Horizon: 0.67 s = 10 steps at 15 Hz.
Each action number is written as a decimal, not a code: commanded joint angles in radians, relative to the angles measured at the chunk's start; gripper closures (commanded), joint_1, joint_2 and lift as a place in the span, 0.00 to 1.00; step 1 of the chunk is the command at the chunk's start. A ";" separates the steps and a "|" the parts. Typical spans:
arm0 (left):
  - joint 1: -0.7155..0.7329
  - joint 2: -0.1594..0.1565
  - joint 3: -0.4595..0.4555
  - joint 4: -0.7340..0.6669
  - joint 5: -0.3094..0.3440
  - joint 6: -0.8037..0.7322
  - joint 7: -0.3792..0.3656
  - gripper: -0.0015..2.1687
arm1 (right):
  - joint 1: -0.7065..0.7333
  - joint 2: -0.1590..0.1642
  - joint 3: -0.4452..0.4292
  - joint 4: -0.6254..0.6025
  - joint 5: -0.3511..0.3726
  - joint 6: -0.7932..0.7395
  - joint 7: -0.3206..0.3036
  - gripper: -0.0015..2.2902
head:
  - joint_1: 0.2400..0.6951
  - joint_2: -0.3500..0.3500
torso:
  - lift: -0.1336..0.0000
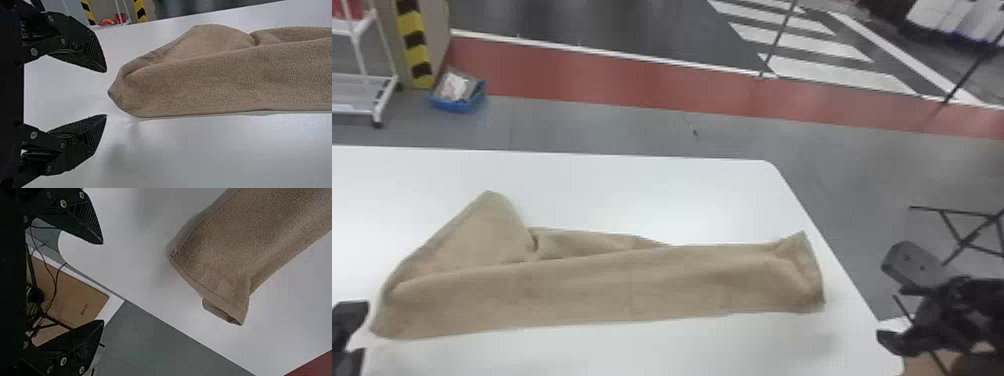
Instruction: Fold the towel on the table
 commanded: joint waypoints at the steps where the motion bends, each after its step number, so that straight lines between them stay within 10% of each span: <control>1: -0.001 0.000 -0.039 0.012 -0.037 0.047 0.015 0.26 | 0.001 0.000 -0.005 0.003 -0.001 0.000 0.000 0.09 | 1.00 0.00 | 0.07; 10: -0.033 -0.014 -0.174 0.021 -0.105 0.130 0.089 0.26 | 0.002 0.003 -0.011 0.006 -0.002 0.000 0.000 0.09 | 1.00 0.00 | 0.07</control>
